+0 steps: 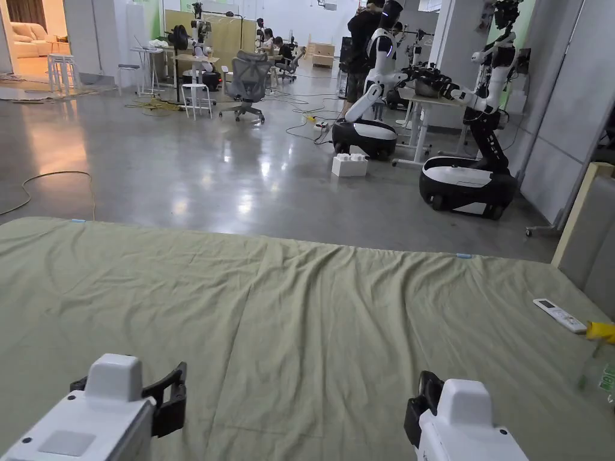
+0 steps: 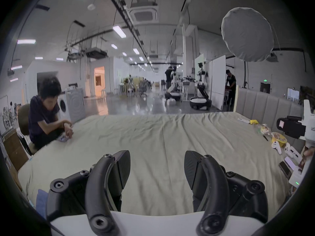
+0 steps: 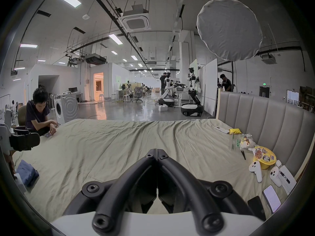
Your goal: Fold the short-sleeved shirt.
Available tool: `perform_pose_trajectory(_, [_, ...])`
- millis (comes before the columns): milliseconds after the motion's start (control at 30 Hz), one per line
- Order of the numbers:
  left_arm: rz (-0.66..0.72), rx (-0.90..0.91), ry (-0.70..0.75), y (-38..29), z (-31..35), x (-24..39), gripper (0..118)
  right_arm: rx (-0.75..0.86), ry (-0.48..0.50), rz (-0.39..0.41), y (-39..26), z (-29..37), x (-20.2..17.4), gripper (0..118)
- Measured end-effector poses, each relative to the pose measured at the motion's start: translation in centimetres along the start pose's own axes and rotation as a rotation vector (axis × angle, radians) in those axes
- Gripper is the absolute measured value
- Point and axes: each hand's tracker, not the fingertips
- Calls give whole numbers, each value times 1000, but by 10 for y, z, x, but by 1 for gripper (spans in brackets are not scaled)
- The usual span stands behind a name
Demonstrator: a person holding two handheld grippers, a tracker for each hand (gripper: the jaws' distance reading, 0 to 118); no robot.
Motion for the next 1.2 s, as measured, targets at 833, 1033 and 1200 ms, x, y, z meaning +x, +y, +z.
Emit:
perform_pose_trajectory(833, [4, 100, 47, 12, 19, 45, 5, 22, -2, -24, -10, 10, -4, 1])
perform_pose_trajectory(1033, [-13, 101, 51, 10, 20, 44, 5, 29, 3, -22, -10, 12, -3, 1])
perform_pose_trajectory(1200, [-27, 99, 43, 8, 23, 44, 5, 31, 6, -5, -11, 13, -5, 1])
